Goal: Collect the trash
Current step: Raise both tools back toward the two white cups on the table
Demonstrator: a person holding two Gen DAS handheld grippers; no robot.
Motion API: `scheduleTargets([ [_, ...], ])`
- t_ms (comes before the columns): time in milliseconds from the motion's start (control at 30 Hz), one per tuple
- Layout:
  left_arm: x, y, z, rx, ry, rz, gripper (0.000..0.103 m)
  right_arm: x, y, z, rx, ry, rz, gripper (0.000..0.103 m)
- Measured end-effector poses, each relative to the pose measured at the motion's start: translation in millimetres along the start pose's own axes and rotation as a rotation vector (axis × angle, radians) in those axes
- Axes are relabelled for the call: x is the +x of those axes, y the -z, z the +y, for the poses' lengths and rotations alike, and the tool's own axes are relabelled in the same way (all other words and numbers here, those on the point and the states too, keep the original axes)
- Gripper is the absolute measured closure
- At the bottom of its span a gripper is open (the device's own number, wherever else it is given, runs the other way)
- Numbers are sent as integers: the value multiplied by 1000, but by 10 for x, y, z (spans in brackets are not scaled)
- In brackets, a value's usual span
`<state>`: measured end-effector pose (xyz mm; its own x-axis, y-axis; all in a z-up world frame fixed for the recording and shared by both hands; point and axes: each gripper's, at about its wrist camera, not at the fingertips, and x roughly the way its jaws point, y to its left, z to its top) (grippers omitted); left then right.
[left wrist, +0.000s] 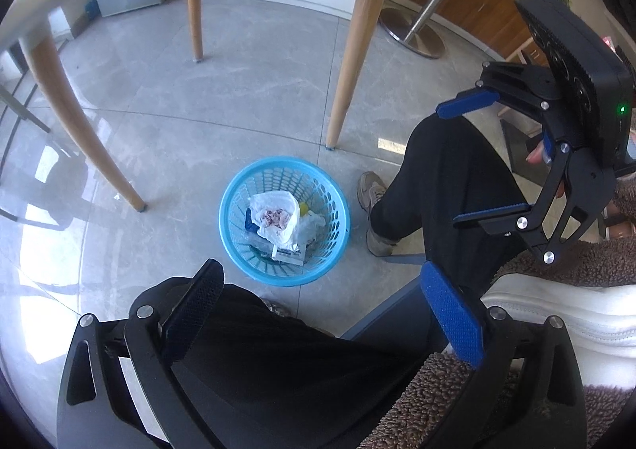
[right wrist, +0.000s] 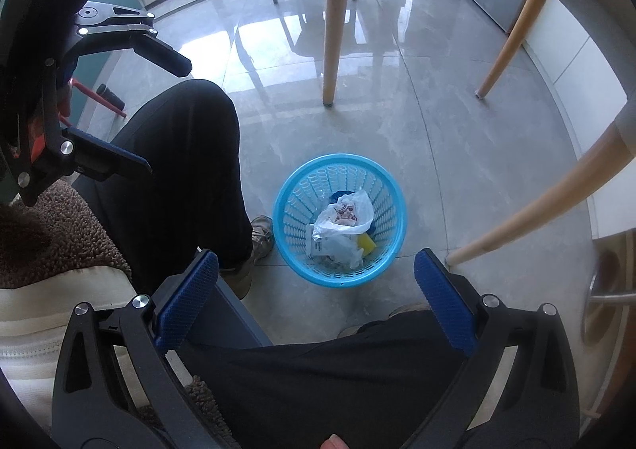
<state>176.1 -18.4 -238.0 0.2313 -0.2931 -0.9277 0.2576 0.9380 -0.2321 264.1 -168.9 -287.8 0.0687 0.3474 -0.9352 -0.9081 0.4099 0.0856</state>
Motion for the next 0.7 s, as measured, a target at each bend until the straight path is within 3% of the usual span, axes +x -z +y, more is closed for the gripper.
scheduleTargets([
  [700, -706, -114, -288, 68, -142, -204, 6, -839, 42, 241, -17, 48, -197, 9],
])
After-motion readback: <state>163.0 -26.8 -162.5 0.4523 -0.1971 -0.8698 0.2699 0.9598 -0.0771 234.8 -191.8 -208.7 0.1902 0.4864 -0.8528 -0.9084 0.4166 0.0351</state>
